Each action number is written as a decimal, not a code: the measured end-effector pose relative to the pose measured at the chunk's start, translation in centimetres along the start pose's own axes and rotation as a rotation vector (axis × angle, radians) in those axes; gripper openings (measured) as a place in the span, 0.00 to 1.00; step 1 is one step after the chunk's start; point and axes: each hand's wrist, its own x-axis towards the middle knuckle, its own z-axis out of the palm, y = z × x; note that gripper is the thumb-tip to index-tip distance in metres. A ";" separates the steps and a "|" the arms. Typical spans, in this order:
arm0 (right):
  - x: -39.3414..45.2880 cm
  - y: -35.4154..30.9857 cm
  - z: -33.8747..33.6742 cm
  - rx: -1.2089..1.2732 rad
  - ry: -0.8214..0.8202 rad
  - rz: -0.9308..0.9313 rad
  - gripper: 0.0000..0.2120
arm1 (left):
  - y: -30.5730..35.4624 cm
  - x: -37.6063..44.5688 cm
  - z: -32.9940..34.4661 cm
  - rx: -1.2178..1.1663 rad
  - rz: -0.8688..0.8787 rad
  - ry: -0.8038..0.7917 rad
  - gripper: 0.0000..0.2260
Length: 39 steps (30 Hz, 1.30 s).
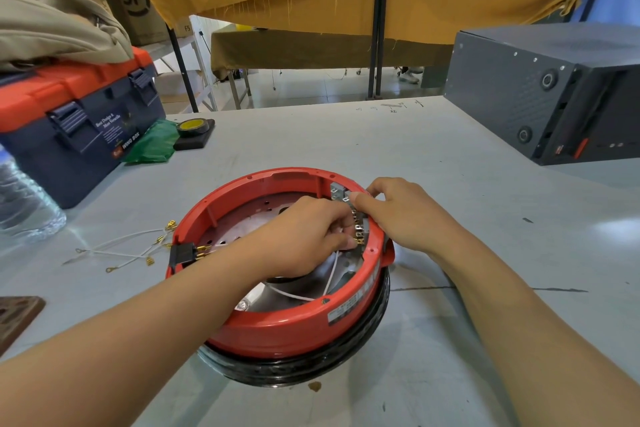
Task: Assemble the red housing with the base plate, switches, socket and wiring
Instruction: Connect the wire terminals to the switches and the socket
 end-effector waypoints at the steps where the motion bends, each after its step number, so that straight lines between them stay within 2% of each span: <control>1: 0.0 0.0 0.0 0.000 -0.001 0.000 0.17 | 0.0 0.0 0.0 -0.001 -0.002 -0.003 0.04; 12: -0.1 -0.1 -0.1 -0.002 -0.009 0.006 0.17 | 0.2 -0.1 -0.1 0.023 0.000 -0.029 0.09; 21: -0.1 -0.1 -0.1 -0.012 0.000 0.004 0.18 | 0.2 0.3 -0.4 0.111 0.004 -0.025 0.01; 34: 0.0 -0.1 -0.2 -0.026 -0.014 0.001 0.16 | -0.4 0.2 0.4 0.115 0.056 -0.001 0.10; 39: -0.1 -0.1 -0.1 -0.025 0.003 0.001 0.16 | -0.6 0.2 0.6 0.080 0.050 0.020 0.07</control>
